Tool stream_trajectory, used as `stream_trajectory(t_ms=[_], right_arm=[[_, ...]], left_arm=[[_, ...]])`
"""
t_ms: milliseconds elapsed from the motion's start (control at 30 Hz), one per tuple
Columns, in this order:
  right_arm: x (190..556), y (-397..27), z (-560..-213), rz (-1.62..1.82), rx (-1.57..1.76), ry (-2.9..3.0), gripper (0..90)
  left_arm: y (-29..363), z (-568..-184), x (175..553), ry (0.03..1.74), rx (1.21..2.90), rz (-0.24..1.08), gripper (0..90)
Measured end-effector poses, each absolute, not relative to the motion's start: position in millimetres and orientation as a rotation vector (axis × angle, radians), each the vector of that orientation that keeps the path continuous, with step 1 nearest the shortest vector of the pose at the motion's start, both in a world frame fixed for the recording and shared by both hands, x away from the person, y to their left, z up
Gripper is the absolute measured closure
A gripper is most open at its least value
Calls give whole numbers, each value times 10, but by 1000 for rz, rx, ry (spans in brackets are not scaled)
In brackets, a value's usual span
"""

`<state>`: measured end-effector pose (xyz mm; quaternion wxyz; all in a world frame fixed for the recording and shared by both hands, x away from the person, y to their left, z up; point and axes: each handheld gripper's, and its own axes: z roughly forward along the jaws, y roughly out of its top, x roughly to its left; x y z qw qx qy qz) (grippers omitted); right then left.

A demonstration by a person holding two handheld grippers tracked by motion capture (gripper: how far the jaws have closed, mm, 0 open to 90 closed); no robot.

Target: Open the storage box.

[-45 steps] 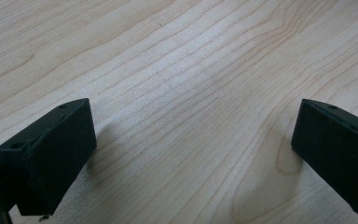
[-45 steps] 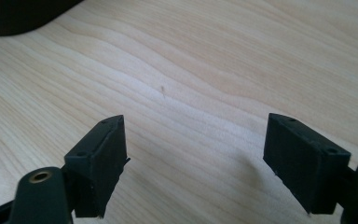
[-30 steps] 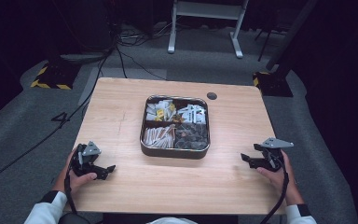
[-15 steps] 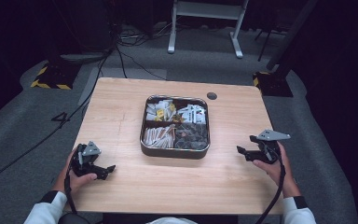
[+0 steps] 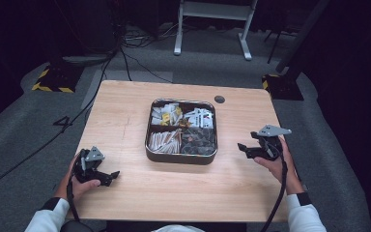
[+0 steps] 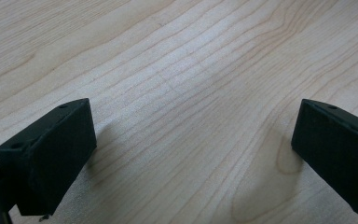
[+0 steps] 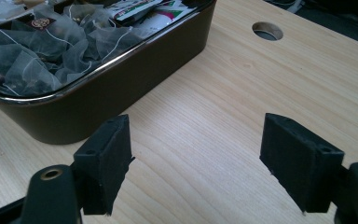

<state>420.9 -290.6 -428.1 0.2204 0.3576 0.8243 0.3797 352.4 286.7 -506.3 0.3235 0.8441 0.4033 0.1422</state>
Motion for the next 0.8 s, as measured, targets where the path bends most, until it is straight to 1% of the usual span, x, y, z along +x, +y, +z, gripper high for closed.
stream_trajectory(t_ms=[800], right_arm=[[4391, -2539, -4121, 1079, 908, 2301, 242]], left_arm=[[2867, -5063, 3524, 1058, 2215, 373, 1]])
